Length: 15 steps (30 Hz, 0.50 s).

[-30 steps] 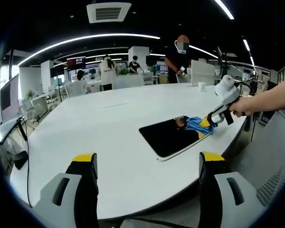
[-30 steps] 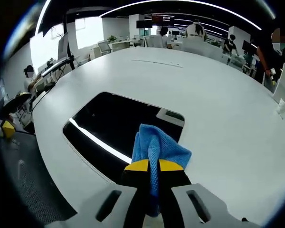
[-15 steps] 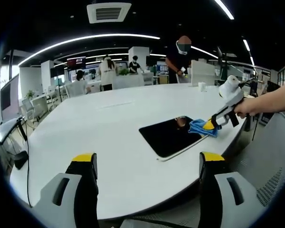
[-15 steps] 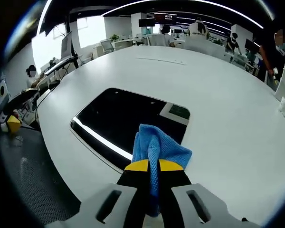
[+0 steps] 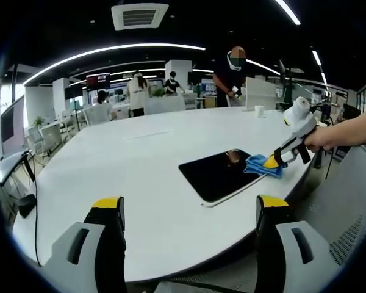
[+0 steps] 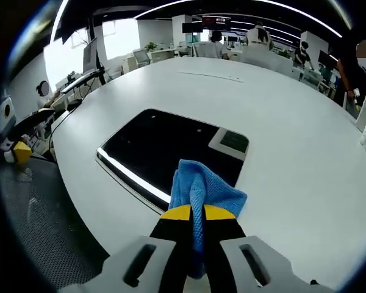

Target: Wipe the mirror surface with the cleaning cloth until all visible marks leave the cleaned area.

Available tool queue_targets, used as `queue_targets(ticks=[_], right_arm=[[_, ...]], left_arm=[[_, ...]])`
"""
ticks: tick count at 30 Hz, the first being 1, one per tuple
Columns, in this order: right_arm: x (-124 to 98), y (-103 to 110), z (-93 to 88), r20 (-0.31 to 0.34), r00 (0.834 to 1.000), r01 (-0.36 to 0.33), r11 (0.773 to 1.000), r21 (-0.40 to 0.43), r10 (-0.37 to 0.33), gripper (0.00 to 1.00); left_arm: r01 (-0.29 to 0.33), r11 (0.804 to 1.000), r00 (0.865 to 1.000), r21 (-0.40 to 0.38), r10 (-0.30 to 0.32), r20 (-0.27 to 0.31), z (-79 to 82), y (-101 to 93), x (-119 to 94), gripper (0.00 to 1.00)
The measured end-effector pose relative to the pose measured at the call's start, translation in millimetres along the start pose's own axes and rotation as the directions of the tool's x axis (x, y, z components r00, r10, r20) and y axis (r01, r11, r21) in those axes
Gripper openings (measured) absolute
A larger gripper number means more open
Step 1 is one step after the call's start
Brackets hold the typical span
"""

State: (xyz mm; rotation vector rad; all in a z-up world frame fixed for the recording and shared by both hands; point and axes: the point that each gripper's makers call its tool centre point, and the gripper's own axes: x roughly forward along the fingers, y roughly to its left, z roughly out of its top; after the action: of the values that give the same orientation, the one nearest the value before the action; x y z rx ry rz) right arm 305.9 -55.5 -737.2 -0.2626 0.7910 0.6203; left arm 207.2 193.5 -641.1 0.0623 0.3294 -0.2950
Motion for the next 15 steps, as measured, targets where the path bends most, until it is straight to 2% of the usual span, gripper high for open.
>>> queue_targets(ticks=[4, 8, 15], right_arm=[[0.9, -1.3, 0.3, 0.013, 1.000, -0.007, 1.000, -0.004, 0.007, 0.00], [1.7, 0.8, 1.7, -0.003, 1.000, 0.010, 0.998, -0.064, -0.011, 0.00], [2.7, 1.1, 1.8, -0.003, 1.000, 0.012, 0.998, -0.062, -0.012, 0.00]], left_arm=[[0.000, 1.000, 1.000, 0.001, 0.000, 0.000, 0.2, -0.6, 0.1, 0.87], [-0.001, 1.000, 1.000, 0.001, 0.001, 0.001, 0.4, -0.6, 0.1, 0.87], [0.001, 1.000, 1.000, 0.001, -0.001, 0.000, 0.1, -1.0, 0.0, 0.87]])
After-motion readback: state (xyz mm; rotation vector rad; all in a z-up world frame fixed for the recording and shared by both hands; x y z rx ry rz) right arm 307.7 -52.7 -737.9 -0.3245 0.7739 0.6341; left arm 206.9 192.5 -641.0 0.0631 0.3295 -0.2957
